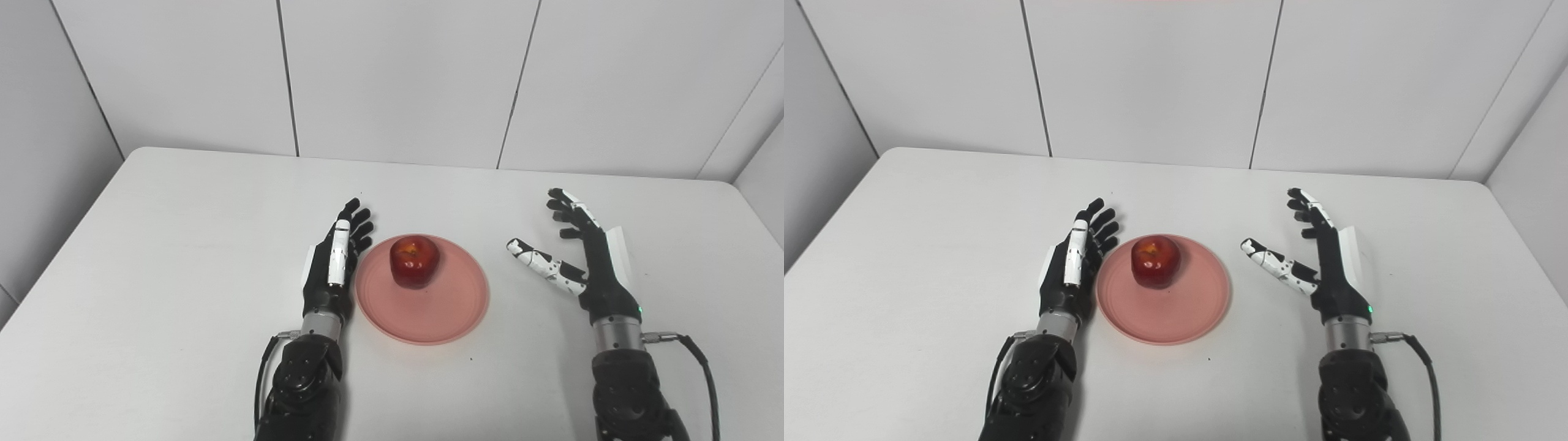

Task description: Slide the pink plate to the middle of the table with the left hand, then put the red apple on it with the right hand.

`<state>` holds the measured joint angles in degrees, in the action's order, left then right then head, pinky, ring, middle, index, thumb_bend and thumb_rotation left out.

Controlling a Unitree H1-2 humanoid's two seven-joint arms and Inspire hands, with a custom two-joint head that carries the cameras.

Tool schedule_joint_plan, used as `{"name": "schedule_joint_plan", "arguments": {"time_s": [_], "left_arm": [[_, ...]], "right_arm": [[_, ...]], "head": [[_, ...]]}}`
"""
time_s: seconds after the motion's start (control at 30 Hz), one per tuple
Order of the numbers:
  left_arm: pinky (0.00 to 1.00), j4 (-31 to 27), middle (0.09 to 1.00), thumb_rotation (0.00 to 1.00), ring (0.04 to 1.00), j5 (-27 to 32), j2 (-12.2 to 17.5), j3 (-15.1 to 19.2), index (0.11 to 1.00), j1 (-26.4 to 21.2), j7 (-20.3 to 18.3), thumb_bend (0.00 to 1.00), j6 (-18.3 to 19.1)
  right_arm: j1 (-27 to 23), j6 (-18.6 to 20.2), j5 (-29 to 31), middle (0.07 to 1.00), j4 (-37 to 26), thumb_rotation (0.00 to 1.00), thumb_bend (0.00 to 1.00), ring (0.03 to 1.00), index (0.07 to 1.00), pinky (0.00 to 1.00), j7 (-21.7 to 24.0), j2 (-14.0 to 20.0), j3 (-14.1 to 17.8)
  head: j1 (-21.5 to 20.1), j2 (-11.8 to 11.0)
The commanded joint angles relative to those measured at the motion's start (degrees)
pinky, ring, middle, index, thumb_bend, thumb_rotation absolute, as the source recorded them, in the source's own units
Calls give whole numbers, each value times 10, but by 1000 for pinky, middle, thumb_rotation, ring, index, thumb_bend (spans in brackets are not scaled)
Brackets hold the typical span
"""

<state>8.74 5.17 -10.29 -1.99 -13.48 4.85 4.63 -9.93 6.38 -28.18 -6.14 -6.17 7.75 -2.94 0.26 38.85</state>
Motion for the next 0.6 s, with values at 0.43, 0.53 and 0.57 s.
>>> {"name": "schedule_joint_plan", "arguments": {"time_s": [0.43, 0.53, 0.57], "left_arm": [[892, 3, 887, 1000, 886, -3, -3, -3, 872, -7, -8, 381, -11], [892, 2, 887, 1000, 886, -4, -2, -3, 872, -6, -9, 382, -11], [890, 2, 886, 1000, 885, -4, -2, -3, 872, -6, -9, 383, -11]], "right_arm": [[-9, -56, 65, 818, 30, 1000, 528, 802, 819, 735, -13, -14, -2], [-8, -46, 87, 824, 28, 1000, 425, 815, 824, 745, 1, -14, -4], [-8, -43, 91, 828, 28, 1000, 388, 822, 827, 750, 5, -13, -5]], "head": [[0, -9], [1, -12], [1, -12]]}}
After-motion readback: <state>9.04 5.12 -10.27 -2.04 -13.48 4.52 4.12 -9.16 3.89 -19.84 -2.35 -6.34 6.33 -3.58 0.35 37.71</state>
